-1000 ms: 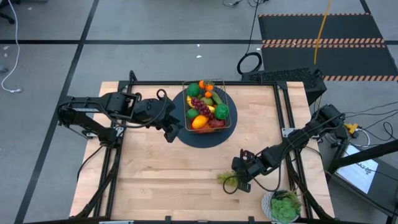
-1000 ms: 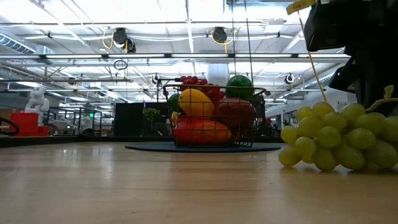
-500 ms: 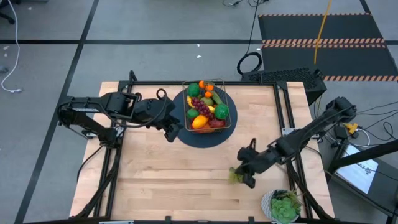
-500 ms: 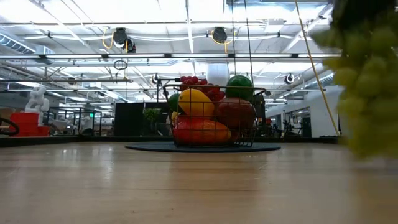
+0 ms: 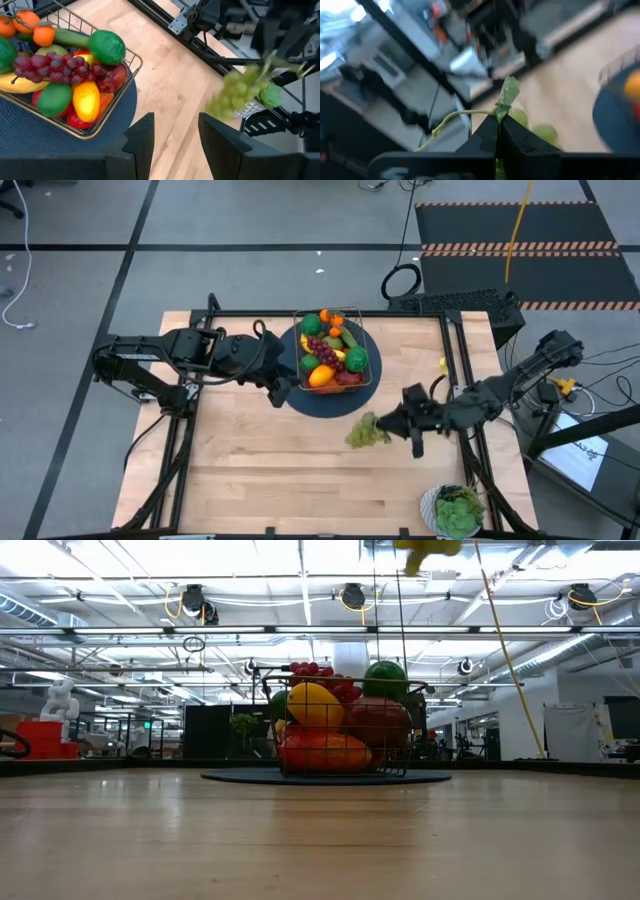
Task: Build produce basket
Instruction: Put the green grapes into the gold wire basket
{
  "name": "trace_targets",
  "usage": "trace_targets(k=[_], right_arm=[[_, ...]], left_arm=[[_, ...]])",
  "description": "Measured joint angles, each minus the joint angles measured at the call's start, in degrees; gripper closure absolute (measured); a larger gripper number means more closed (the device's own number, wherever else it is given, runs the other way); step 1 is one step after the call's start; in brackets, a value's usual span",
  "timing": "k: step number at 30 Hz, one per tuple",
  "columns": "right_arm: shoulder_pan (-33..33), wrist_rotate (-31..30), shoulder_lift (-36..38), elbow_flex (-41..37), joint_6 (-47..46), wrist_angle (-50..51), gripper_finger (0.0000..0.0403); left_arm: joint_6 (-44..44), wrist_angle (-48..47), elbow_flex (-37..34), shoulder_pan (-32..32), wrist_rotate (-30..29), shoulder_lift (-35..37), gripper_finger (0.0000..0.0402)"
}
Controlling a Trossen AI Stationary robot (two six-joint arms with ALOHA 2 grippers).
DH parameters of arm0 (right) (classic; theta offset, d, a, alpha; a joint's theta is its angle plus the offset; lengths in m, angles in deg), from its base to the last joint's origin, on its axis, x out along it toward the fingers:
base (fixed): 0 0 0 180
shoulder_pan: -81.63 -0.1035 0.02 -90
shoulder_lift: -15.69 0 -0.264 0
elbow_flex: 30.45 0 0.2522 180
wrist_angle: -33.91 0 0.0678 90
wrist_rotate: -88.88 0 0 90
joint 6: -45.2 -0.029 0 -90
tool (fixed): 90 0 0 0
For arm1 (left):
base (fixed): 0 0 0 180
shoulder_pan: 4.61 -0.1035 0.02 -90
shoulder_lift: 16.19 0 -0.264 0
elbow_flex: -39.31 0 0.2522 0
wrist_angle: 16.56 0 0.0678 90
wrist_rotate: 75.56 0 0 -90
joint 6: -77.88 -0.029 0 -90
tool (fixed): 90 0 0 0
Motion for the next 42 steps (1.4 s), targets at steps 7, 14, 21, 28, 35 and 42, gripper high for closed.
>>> trace_targets(k=[7,14,21,28,35,42], right_arm=[[2.47,-5.51,0.73,5.78,14.34,-5.95,0.0403],[5.68,-5.90,0.70,14.41,29.59,-5.96,0.0403],[7.35,-5.92,0.72,20.10,43.15,-5.77,0.0403],[7.55,-5.94,0.66,21.10,58.20,-4.95,0.0403],[7.52,-5.85,-0.33,21.08,74.24,-4.79,0.0403],[7.51,-5.85,-0.81,21.08,84.89,-4.83,0.0403]], left_arm=[[-1.26,0.04,0.00,0.00,0.00,0.00,0.0250],[-1.29,0.04,0.00,0.00,0.00,0.00,0.0250],[-1.29,0.04,0.00,0.00,0.02,0.00,0.0250],[-1.37,0.04,0.00,0.00,0.04,0.00,0.0250],[-2.77,0.04,0.00,0.00,0.07,0.00,0.0250],[-2.85,0.02,0.00,0.00,0.06,0.00,0.0250]])
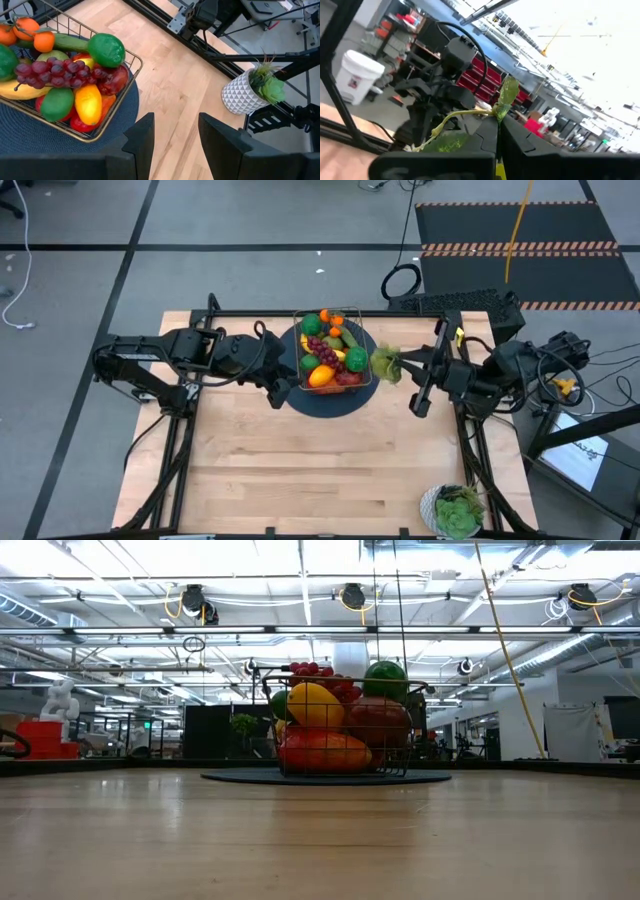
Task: Build produce basket
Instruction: Put the green grapes into the gold wire basket
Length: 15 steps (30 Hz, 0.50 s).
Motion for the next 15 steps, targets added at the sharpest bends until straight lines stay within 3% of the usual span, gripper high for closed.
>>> trace_targets(k=[15], right_arm=[[-0.01,0.02,-0.04,0.00,2.59,-0.01,0.0403]], left_arm=[[0.02,0.00,0.00,0.02,0.01,0.00,0.0250]])
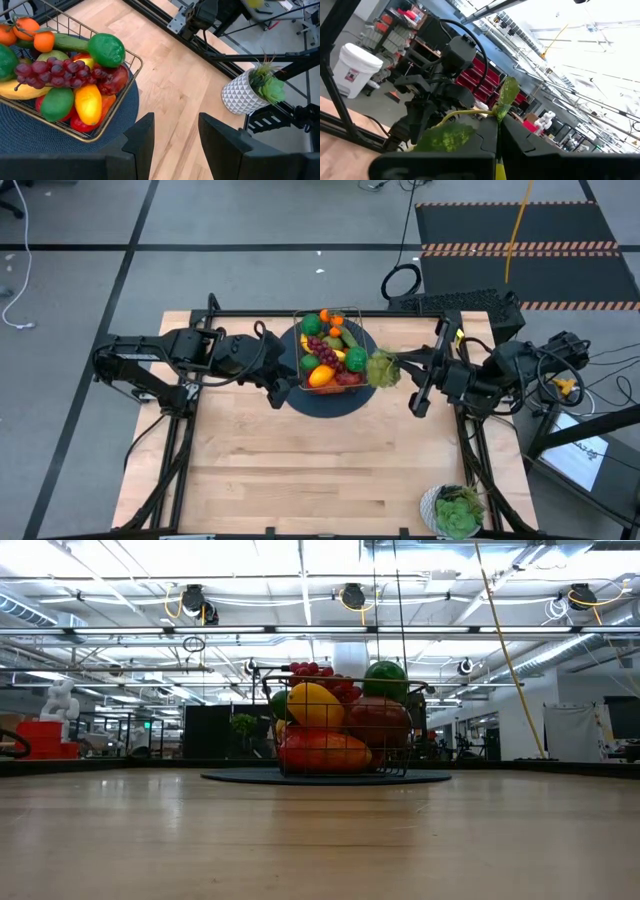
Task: Build produce basket
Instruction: Put the green grapes into the gold wire basket
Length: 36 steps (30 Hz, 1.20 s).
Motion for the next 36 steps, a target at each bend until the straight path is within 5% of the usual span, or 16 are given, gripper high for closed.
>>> trace_targets(k=[19,32,36], right_arm=[[4.23,0.03,-1.65,-0.03,-12.68,3.82,0.0403],[22.17,0.50,-6.49,-0.11,-28.89,11.61,0.0403],[29.28,7.59,-7.33,-2.65,-31.18,11.21,0.0403]], left_arm=[[-2.58,-0.69,0.02,1.85,0.48,1.33,0.0250],[-2.07,-0.66,0.07,2.74,0.49,2.62,0.0250],[-2.03,-0.52,0.07,3.13,0.48,2.56,0.0250]])
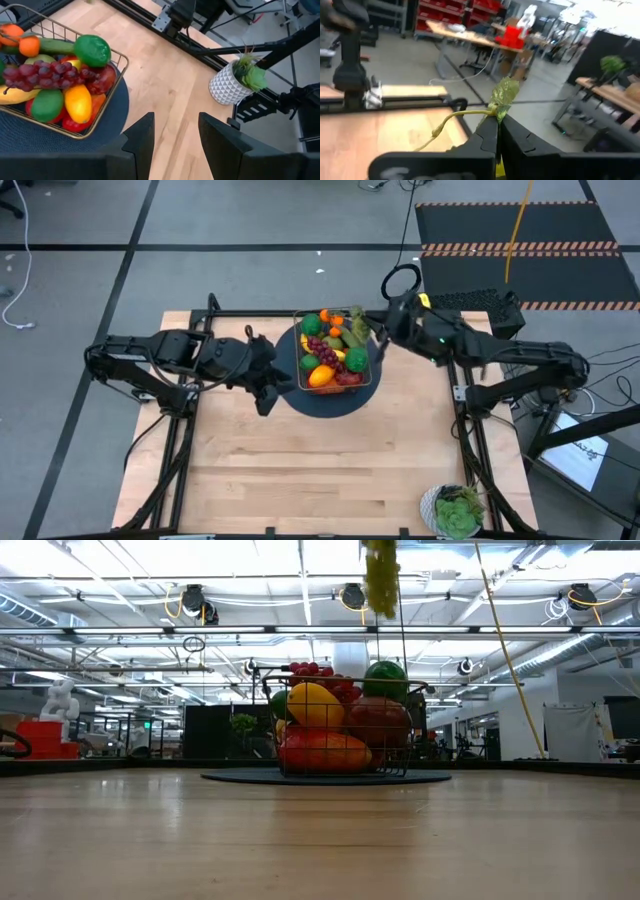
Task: Build produce basket
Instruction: Put the green grapes into the gold wire basket
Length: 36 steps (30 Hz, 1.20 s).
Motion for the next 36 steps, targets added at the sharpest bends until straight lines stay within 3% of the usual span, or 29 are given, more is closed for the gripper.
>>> trace_targets(k=[11,20,36], right_arm=[[14.00,18.10,-3.16,-11.61,-6.40,-8.73,0.0403],[18.43,20.13,-4.72,-18.25,-8.32,-17.99,0.0403],[18.98,21.50,-9.40,-18.62,-9.58,-18.46,0.0403]], left_arm=[[0.02,0.06,-0.02,0.00,0.00,0.00,0.0250],[-0.63,0.06,-0.02,-0.07,0.00,0.00,0.0250],[-0.82,0.06,-0.07,-0.09,-0.01,0.00,0.0250]])
